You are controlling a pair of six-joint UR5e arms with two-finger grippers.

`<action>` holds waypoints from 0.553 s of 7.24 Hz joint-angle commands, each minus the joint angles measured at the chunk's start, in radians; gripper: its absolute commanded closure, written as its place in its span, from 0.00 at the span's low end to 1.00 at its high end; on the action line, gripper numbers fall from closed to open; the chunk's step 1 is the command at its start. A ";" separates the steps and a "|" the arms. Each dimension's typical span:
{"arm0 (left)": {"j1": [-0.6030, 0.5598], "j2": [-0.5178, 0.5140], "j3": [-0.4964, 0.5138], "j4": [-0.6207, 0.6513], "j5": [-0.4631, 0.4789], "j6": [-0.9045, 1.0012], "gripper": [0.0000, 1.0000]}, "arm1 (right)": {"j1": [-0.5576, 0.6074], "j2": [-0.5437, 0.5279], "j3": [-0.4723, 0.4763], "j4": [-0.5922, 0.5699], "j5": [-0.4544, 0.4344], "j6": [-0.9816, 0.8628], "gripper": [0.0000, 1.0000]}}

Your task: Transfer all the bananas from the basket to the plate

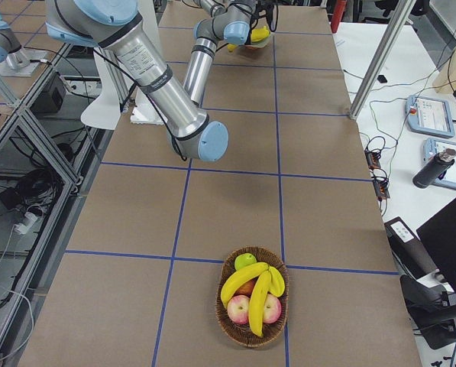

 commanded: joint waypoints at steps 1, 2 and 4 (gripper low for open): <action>-0.002 0.044 -0.002 0.000 -0.001 -0.004 1.00 | 0.050 -0.071 -0.004 -0.003 0.004 -0.064 0.00; -0.005 0.086 -0.008 0.000 -0.001 -0.009 1.00 | 0.087 -0.109 -0.007 -0.006 0.004 -0.110 0.00; -0.010 0.198 -0.031 0.003 -0.001 -0.009 1.00 | 0.168 -0.188 -0.050 -0.009 0.001 -0.205 0.00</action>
